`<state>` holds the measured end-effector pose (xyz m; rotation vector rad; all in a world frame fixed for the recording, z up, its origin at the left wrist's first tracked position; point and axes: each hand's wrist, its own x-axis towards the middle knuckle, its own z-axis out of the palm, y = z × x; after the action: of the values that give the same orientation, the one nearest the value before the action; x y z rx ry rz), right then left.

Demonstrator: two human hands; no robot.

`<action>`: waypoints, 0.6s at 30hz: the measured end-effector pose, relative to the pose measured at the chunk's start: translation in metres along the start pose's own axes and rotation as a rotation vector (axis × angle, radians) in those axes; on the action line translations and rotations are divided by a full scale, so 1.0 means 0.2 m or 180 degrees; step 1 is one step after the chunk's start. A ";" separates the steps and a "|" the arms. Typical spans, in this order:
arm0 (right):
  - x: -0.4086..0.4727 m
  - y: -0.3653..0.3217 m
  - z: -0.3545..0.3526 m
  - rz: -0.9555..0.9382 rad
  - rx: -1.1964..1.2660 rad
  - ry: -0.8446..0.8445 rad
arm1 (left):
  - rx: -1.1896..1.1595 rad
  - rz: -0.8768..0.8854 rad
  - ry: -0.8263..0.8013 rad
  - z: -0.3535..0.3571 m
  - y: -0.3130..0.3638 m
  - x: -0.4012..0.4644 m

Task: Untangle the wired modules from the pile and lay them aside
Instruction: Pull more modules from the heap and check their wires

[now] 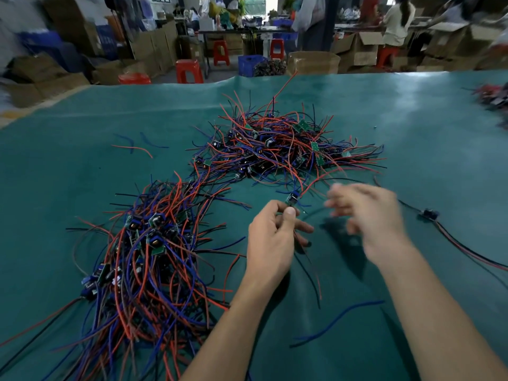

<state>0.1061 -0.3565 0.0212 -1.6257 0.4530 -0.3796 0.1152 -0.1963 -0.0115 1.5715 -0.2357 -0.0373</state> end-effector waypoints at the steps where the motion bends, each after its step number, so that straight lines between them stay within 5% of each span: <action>1: -0.03 0.01 0.05 -0.0106 -0.0196 -0.0599 | 0.0020 0.0054 -0.0023 0.00 0.00 0.00; 4: -0.09 0.05 0.15 -0.0486 0.0016 -0.1227 | 0.0036 0.0156 -0.0127 -0.01 0.00 0.01; 15: -0.07 -0.25 -0.01 -0.1452 0.0744 0.0846 | 0.0282 0.0113 -0.0556 0.00 0.02 -0.01; 18: -0.18 -0.51 0.08 -0.1919 0.0676 0.0679 | 0.0475 0.0073 -0.0339 0.00 0.01 -0.01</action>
<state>0.0887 -0.3169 0.1218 -1.4943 0.0623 -1.0249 0.1137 -0.1956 -0.0097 1.7171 -0.3467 -0.0873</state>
